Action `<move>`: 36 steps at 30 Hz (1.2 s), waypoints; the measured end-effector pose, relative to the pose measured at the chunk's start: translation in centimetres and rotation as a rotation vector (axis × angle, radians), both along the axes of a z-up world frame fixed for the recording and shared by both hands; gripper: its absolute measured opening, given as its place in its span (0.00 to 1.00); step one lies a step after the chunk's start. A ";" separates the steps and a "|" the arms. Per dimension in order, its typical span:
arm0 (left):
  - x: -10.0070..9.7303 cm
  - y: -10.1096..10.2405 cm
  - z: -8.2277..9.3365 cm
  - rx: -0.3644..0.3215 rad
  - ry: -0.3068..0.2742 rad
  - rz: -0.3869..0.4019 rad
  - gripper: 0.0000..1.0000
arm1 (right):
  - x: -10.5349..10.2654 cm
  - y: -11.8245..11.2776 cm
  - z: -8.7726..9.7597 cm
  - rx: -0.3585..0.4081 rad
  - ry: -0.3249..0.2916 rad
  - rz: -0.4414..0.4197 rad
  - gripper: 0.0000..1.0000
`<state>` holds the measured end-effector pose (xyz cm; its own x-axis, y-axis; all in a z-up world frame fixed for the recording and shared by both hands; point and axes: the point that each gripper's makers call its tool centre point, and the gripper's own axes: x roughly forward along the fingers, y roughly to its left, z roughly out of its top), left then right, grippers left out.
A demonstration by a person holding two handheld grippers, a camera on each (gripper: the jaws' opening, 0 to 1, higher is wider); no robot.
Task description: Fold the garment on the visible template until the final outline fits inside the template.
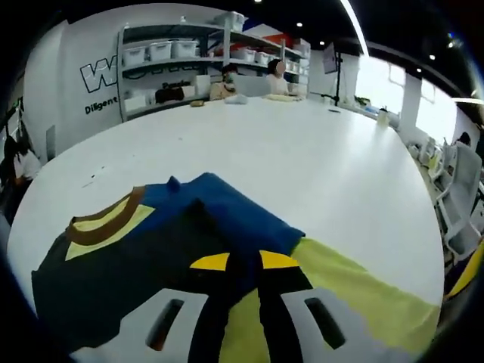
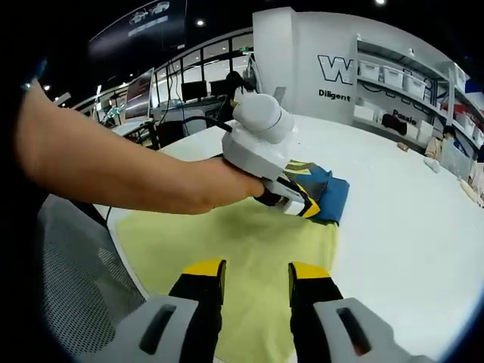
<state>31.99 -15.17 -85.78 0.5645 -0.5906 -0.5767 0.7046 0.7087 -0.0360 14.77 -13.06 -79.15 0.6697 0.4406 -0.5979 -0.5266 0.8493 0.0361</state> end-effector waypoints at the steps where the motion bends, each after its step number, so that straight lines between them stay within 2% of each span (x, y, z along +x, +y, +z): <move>1: -0.1 0.0 -0.3 0.003 0.012 0.000 0.11 | 0.0 0.0 0.0 0.001 0.000 -0.001 0.31; 10: -0.2 -0.2 -0.2 0.004 0.003 -0.003 0.13 | 0.0 -0.1 0.1 0.002 -0.001 -0.002 0.31; 13: -0.1 -0.3 0.1 -0.011 0.002 -0.004 0.17 | 0.0 -0.1 0.0 0.001 0.000 -0.002 0.31; 15: 0.0 -0.3 0.2 -0.016 -0.005 0.002 0.24 | 0.0 -0.1 0.0 -0.001 0.000 0.000 0.31; 19: 0.1 0.1 0.4 -0.014 -0.008 0.012 0.28 | 0.0 0.0 0.0 -0.002 0.000 0.003 0.31; 22: 0.3 0.2 0.6 -0.026 -0.012 0.027 0.35 | 0.0 0.0 0.0 -0.002 0.000 0.003 0.31; 24: 0.4 0.3 0.8 -0.035 -0.021 0.042 0.44 | 0.0 0.0 0.0 -0.002 -0.001 0.002 0.31; 27: 0.5 0.3 0.8 -0.032 -0.016 0.047 0.48 | 0.0 0.0 0.0 -0.004 -0.001 0.004 0.31; 29: 0.6 0.4 1.0 -0.036 -0.024 0.057 0.56 | 0.0 0.0 0.0 -0.005 -0.001 0.006 0.31; 34: 0.7 0.7 1.1 -0.034 -0.026 0.068 0.60 | 0.0 0.1 0.0 -0.008 0.000 0.010 0.31; 36: 0.9 1.0 1.2 -0.036 -0.034 0.079 0.65 | 0.0 0.1 -0.1 -0.010 -0.001 0.011 0.31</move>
<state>32.85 -14.20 -84.61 0.6287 -0.5640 -0.5355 0.6482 0.7604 -0.0398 14.74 -12.94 -79.23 0.6653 0.4420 -0.6017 -0.5360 0.8438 0.0272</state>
